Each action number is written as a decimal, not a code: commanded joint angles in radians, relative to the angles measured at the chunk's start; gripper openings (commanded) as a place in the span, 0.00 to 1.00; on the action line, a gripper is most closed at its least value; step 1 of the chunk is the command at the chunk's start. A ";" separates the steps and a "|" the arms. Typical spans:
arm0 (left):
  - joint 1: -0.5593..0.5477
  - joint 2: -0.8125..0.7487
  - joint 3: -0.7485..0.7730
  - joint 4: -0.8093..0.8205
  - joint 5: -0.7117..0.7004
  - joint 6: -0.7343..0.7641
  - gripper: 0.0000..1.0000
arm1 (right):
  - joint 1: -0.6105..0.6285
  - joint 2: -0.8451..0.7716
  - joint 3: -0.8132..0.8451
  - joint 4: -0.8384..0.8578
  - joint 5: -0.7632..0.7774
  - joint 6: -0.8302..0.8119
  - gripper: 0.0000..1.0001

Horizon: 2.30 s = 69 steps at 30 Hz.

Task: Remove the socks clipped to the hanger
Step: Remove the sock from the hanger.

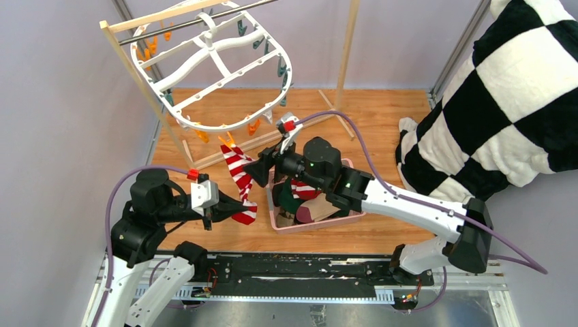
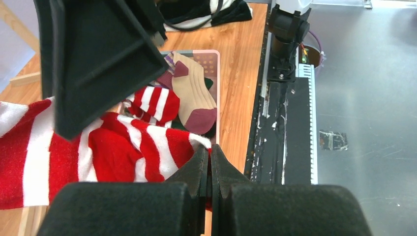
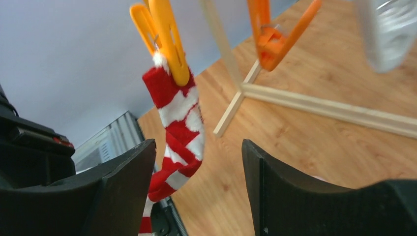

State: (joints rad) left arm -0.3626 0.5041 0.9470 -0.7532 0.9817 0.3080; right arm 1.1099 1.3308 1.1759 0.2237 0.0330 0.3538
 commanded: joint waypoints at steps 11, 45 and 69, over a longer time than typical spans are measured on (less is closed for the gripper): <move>-0.009 0.001 0.024 -0.028 -0.063 -0.006 0.93 | -0.100 0.051 -0.020 0.207 -0.377 0.193 0.00; 0.051 0.134 0.010 0.188 -0.054 -0.203 0.80 | -0.206 0.028 -0.189 0.598 -0.903 0.509 0.00; 0.051 0.058 -0.019 0.174 -0.122 -0.149 0.00 | -0.081 -0.110 0.088 -0.096 -0.228 -0.053 0.65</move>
State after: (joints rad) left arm -0.3161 0.5652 0.9421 -0.5629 0.8623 0.1398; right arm 0.9665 1.1950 1.1439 0.2951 -0.4168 0.5037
